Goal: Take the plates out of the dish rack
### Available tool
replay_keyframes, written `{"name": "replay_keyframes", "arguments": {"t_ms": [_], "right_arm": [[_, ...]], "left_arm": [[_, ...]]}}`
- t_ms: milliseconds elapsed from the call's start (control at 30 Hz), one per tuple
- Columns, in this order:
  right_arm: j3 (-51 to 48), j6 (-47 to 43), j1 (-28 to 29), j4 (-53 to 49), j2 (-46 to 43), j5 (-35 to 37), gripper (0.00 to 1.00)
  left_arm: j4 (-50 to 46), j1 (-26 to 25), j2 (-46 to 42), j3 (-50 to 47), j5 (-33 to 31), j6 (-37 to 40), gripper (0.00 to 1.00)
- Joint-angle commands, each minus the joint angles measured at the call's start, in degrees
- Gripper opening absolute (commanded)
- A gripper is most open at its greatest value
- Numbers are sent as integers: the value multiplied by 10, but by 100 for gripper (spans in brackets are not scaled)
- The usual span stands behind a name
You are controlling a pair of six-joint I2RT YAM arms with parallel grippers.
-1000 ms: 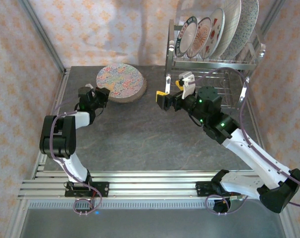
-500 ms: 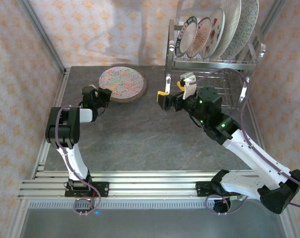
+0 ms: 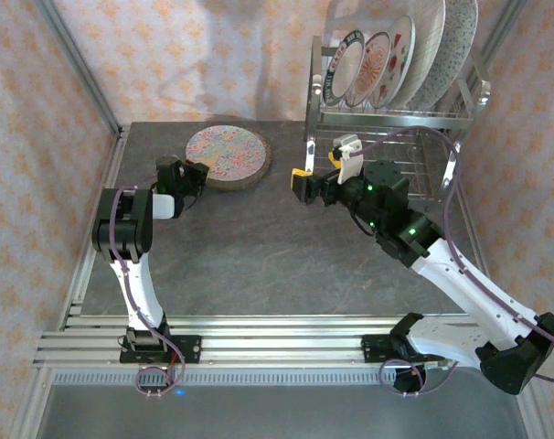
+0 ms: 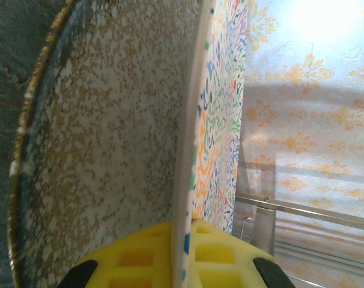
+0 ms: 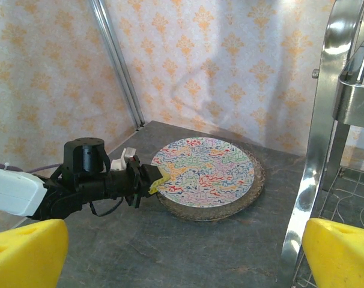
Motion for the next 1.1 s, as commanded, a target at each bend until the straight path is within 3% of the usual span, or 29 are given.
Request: {"name": "replay_keyframes", "arguments": {"t_ms": [0,467,767,933,1067], "right_arm": [[19,1,3,-8,-2,14,99],[21,2,3,-4,3,22,99],[25,5,3,-3,5,25,99],[29,5,3,-5,6,28,99],[30,6,3,-6,7,31,99]], "left_arm": [[12,1,1,30,9,22,0],[-19,1,23,48,19,29,2],[-51,1,24,62,25,41,21],[-106,1,19,77,25,61,35],[-158,1,15,90,20,77,41]]}}
